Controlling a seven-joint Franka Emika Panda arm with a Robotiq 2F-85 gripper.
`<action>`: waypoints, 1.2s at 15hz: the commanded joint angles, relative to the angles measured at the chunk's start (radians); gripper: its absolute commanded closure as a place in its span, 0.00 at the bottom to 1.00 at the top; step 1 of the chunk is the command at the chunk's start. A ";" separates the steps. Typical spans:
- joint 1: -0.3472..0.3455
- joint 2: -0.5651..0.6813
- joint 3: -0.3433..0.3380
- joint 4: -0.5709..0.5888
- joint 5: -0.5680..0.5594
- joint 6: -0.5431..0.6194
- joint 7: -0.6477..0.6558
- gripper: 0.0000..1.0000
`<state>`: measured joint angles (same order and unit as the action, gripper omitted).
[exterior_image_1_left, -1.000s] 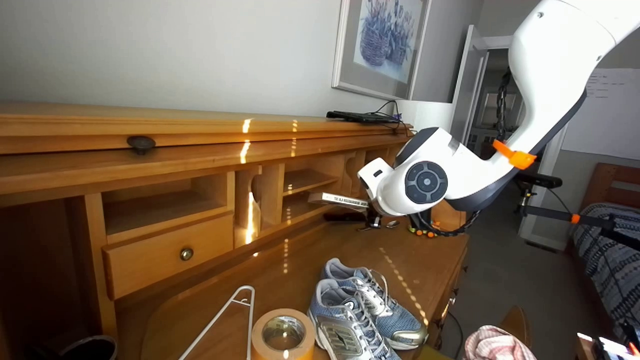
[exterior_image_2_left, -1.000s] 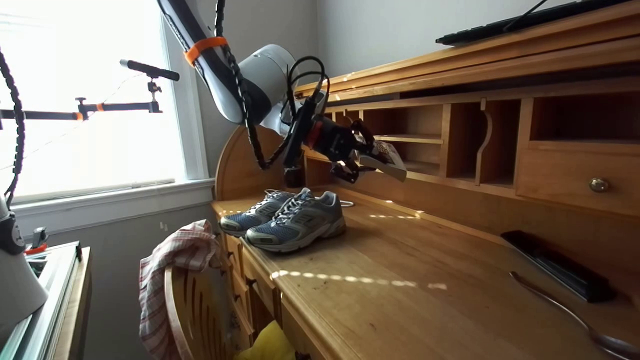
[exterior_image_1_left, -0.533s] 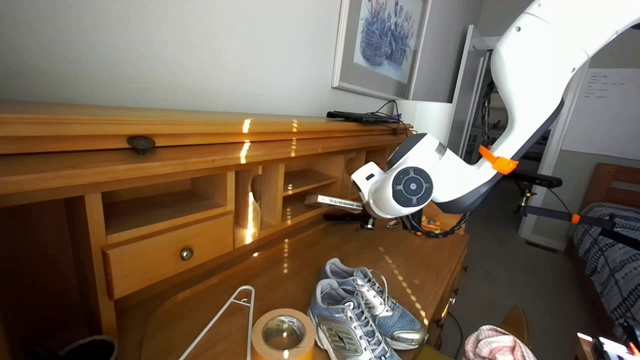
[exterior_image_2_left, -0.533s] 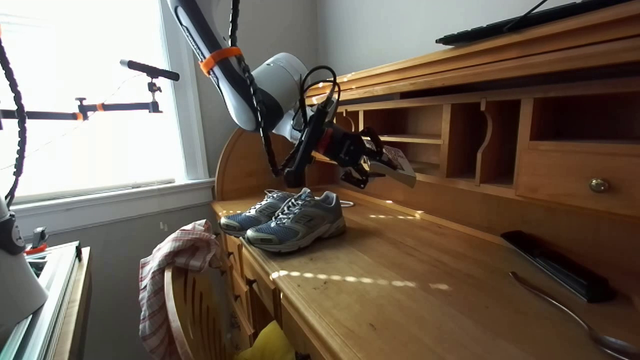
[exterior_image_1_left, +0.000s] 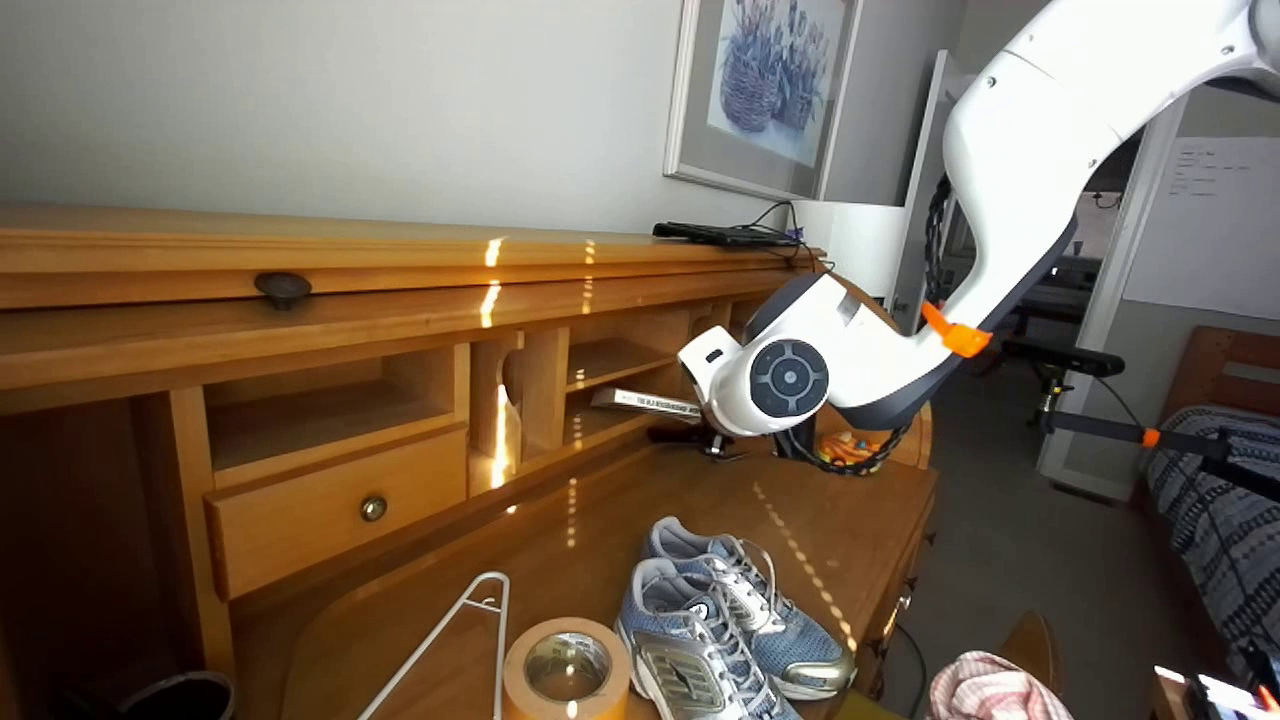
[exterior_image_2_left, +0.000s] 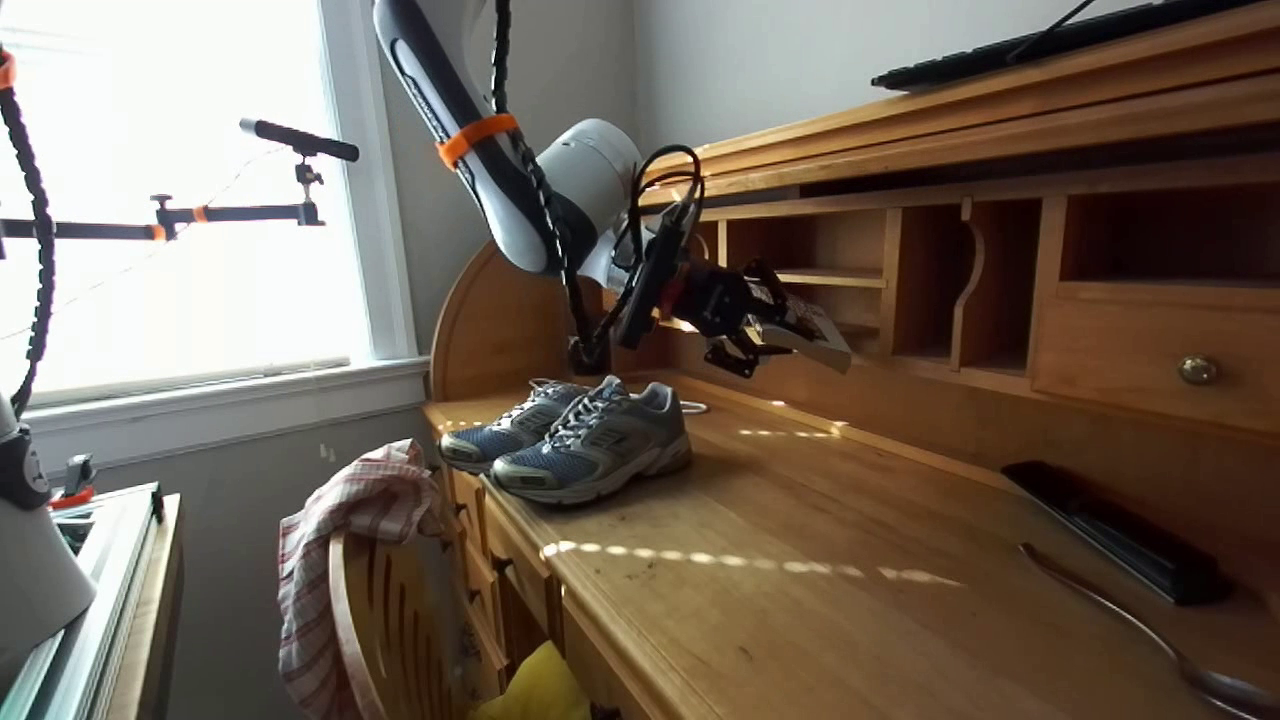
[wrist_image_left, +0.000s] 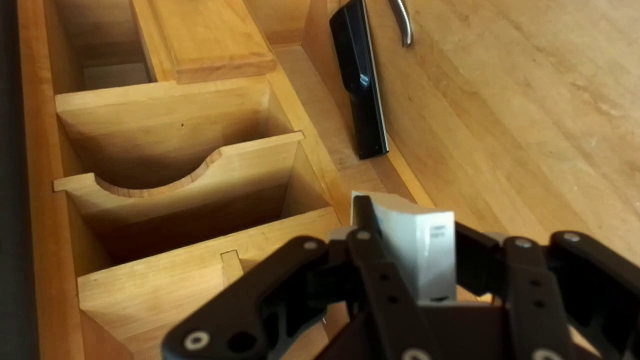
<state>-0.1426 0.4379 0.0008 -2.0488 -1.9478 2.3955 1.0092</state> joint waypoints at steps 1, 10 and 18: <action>0.003 0.050 0.003 0.062 -0.010 -0.001 -0.041 0.94; 0.013 0.103 0.013 0.143 -0.070 0.006 -0.061 0.94; 0.012 0.148 0.026 0.200 -0.157 0.011 -0.053 0.94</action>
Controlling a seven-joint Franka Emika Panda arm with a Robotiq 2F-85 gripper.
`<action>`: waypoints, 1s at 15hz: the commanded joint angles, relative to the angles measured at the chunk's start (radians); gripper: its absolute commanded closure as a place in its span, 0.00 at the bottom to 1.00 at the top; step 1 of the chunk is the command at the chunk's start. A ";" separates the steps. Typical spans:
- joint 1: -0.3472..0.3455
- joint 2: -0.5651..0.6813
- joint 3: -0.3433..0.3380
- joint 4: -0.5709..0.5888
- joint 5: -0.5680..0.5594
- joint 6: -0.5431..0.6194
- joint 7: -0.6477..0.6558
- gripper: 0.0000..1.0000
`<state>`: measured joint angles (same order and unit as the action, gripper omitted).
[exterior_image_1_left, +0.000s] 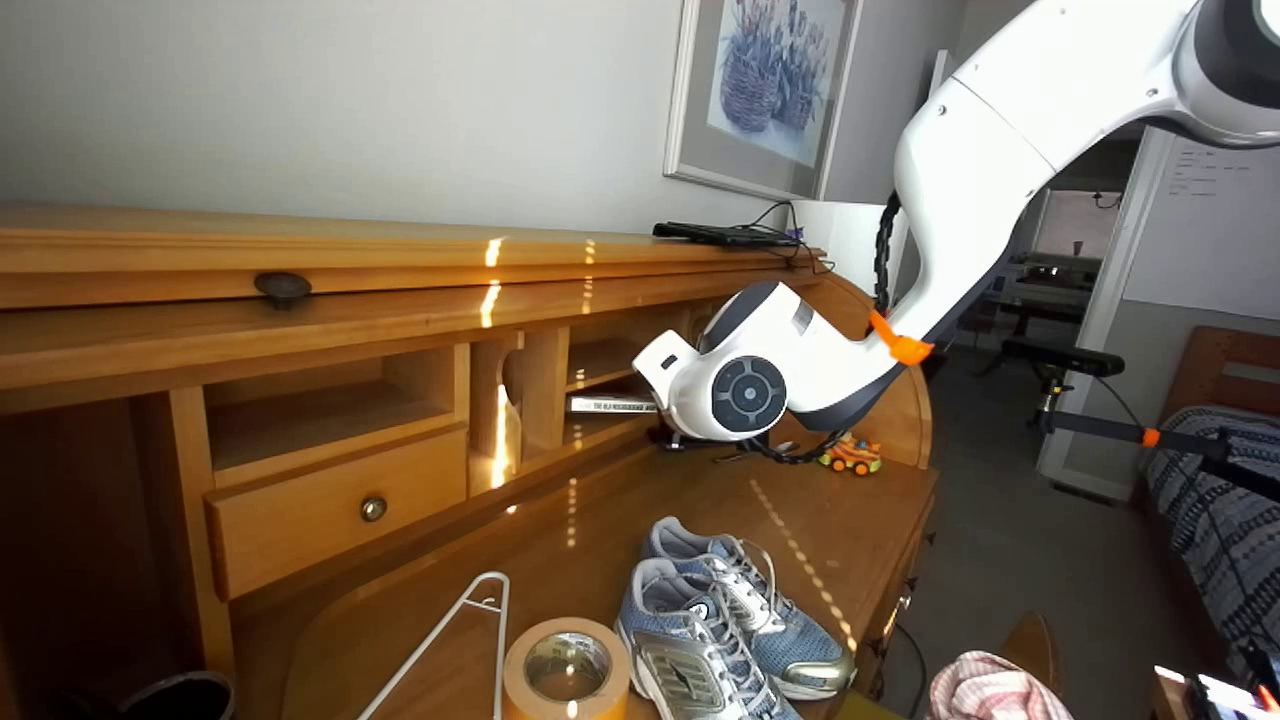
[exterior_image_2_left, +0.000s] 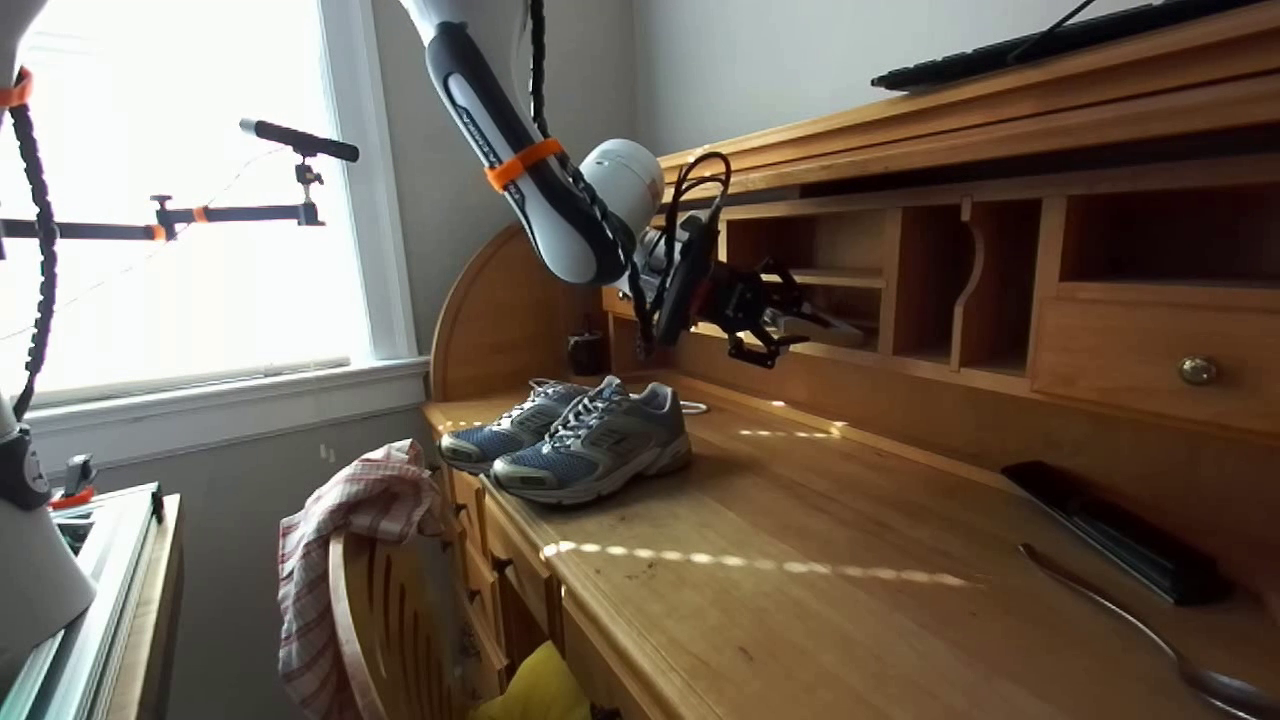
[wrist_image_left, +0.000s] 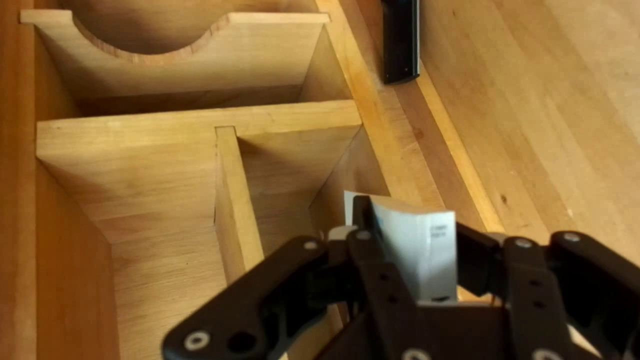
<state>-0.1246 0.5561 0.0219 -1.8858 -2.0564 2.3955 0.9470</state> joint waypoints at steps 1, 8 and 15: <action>-0.006 0.034 0.006 0.043 -0.057 0.011 0.011 0.94; -0.009 0.052 0.015 0.074 -0.106 0.010 0.031 0.81; -0.012 0.042 0.021 0.061 -0.133 0.002 0.073 0.27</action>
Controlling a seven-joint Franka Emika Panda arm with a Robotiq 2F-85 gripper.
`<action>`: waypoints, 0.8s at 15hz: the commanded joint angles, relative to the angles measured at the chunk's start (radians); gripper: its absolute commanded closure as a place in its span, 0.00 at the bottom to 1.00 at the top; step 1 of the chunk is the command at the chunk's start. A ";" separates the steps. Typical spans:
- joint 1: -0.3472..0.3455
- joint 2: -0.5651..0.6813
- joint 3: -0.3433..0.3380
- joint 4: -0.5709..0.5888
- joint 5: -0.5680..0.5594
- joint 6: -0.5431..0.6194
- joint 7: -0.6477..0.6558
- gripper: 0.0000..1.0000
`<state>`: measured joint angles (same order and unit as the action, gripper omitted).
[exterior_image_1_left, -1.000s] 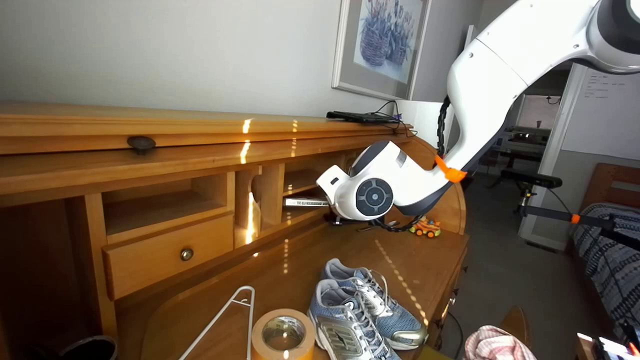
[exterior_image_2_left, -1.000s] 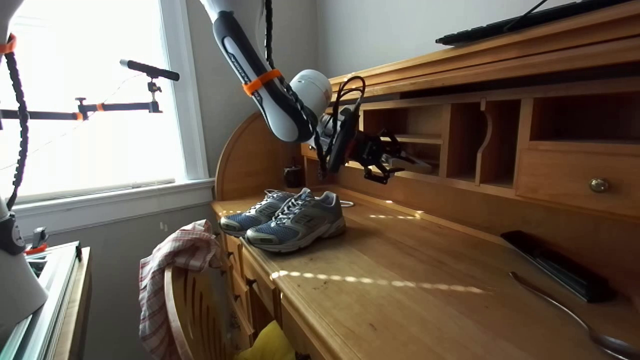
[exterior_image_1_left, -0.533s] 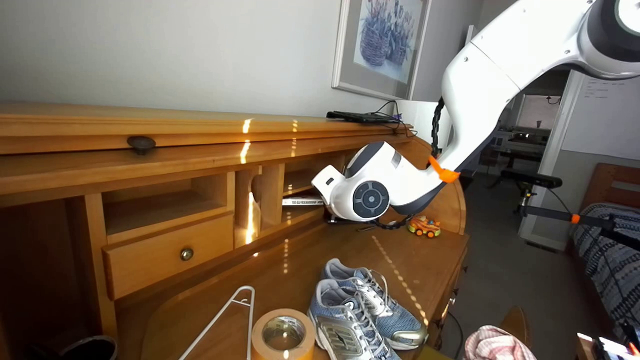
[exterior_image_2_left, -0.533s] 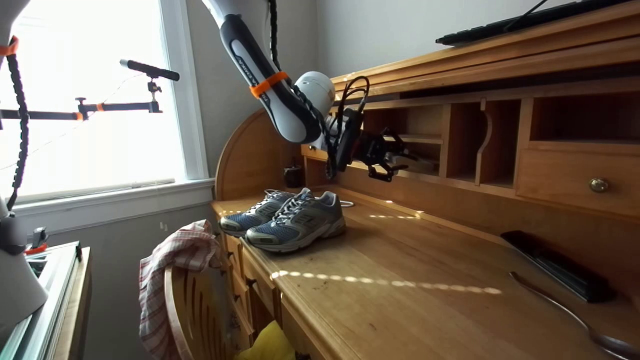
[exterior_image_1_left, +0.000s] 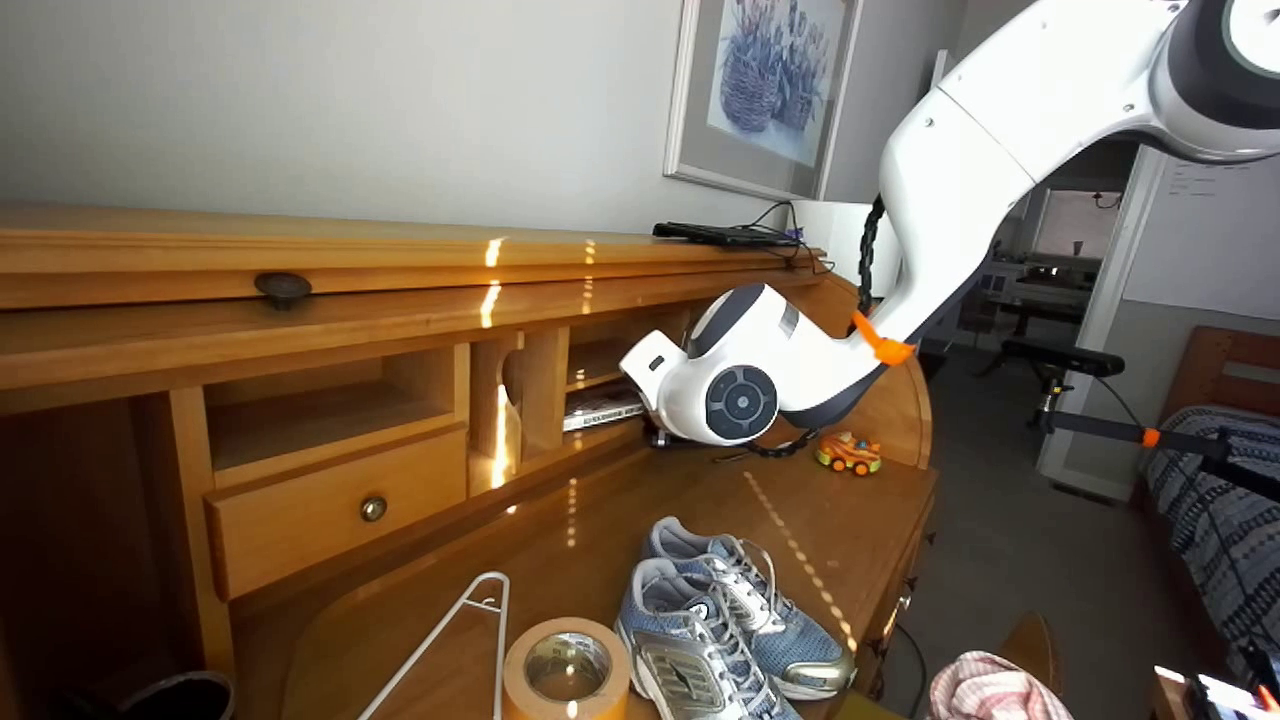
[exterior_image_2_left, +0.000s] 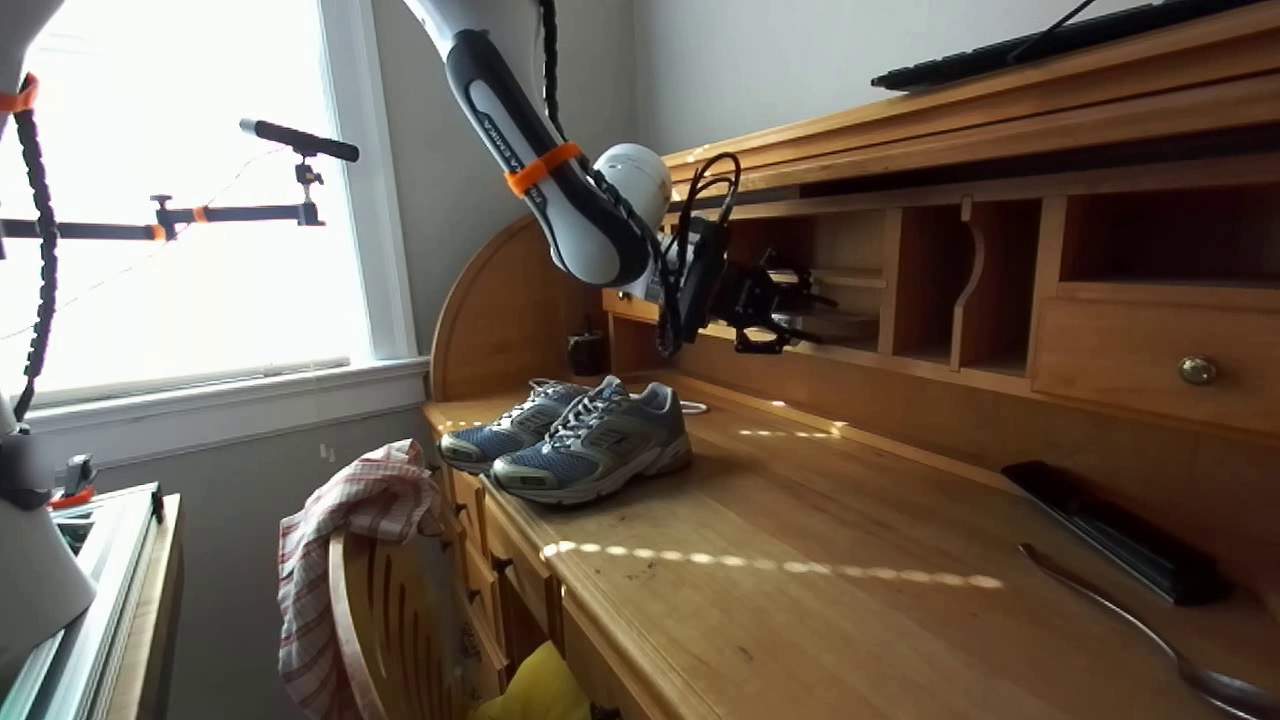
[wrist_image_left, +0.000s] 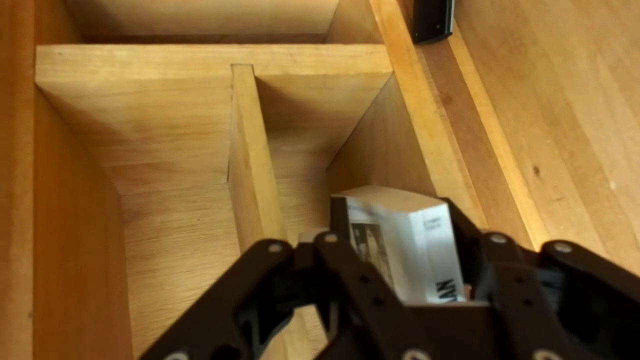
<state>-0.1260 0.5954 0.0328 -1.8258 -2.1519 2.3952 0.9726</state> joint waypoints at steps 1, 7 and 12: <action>-0.011 -0.001 0.011 -0.005 -0.030 0.000 0.056 0.29; -0.011 -0.016 0.013 -0.039 -0.014 -0.016 0.142 0.52; -0.006 -0.034 0.019 -0.077 -0.035 -0.022 0.215 0.92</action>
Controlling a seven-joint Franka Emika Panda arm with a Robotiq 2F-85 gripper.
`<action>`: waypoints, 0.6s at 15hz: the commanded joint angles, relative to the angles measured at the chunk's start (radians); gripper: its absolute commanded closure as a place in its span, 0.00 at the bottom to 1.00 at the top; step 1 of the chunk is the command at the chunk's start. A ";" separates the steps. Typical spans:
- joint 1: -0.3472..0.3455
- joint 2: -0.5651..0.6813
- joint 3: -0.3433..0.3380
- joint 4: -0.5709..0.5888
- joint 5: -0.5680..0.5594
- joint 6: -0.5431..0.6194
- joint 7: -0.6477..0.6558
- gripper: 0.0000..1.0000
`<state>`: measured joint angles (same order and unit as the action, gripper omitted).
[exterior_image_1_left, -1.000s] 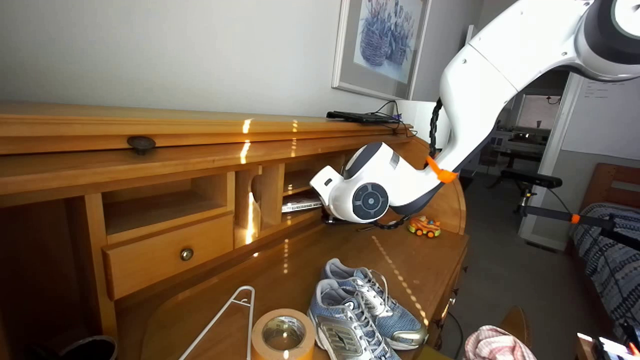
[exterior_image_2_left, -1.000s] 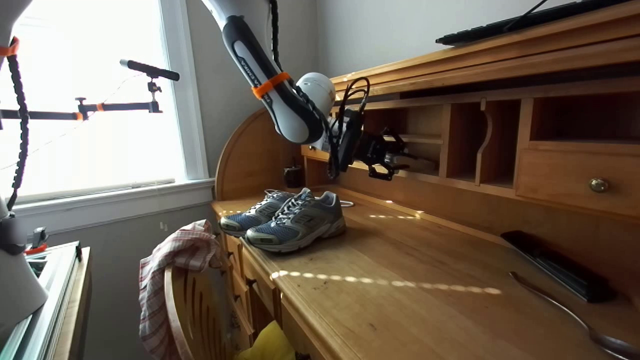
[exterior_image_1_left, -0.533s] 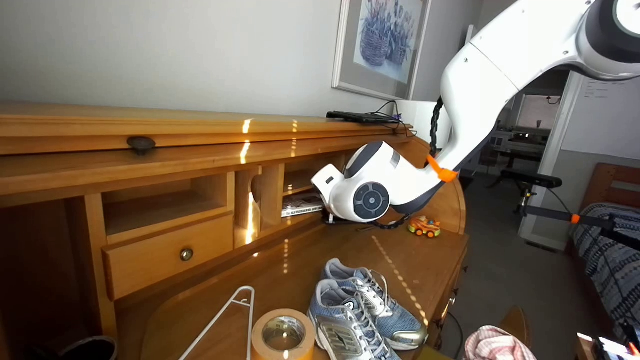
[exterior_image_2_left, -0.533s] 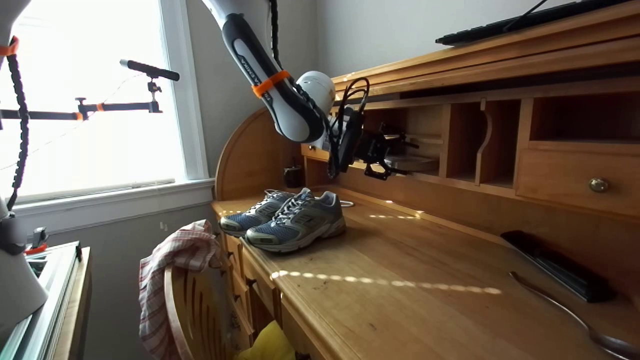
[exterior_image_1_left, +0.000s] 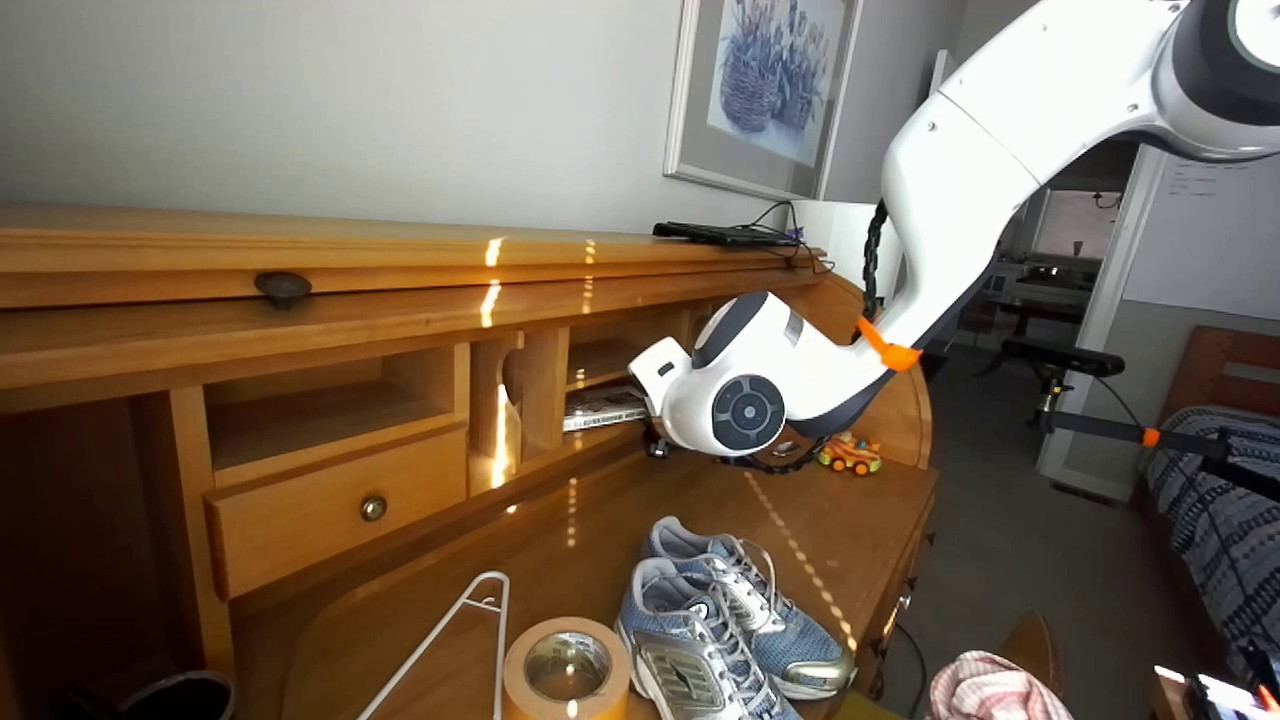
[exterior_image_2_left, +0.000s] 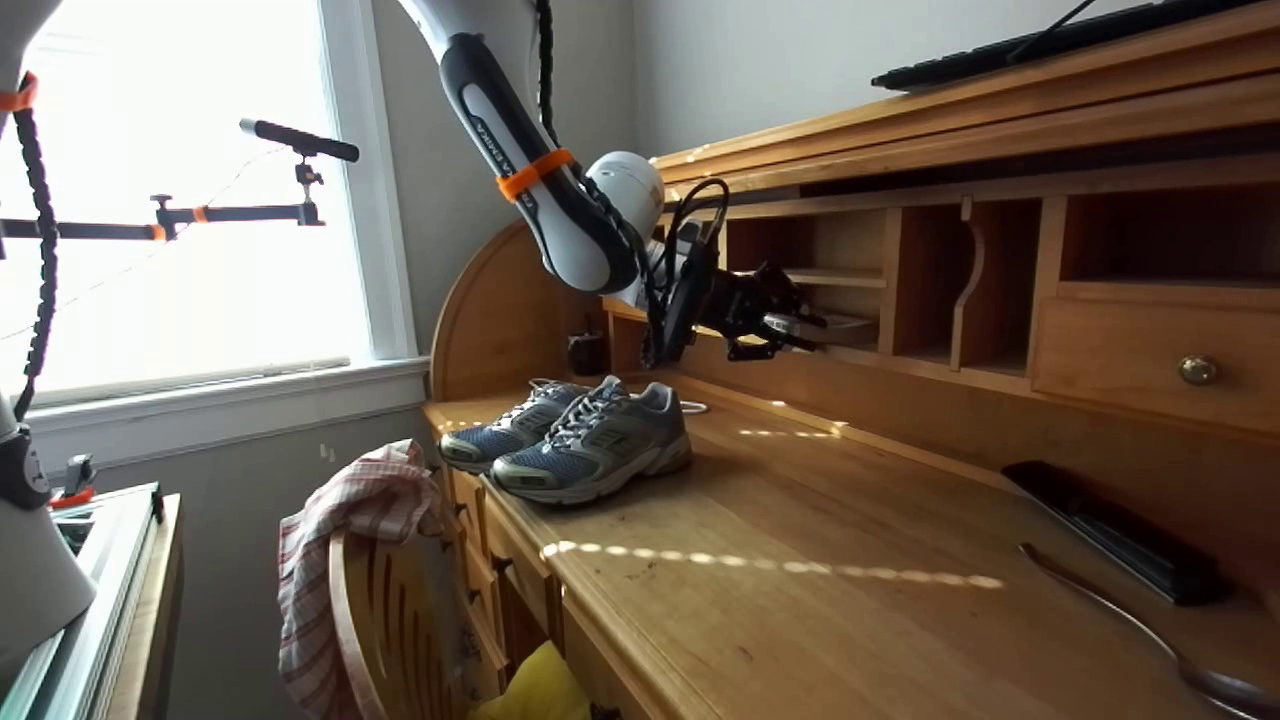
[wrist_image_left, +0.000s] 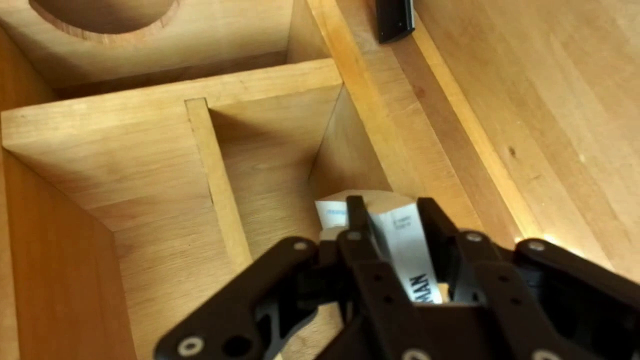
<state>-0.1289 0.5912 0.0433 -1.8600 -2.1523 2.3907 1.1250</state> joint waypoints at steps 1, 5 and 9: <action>-0.002 -0.034 0.009 -0.047 -0.042 -0.019 0.076 0.99; 0.000 -0.057 0.008 -0.071 -0.060 -0.024 0.113 0.51; 0.000 -0.092 0.009 -0.114 -0.086 -0.028 0.155 0.70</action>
<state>-0.1281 0.5508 0.0472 -1.9043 -2.1916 2.3879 1.2189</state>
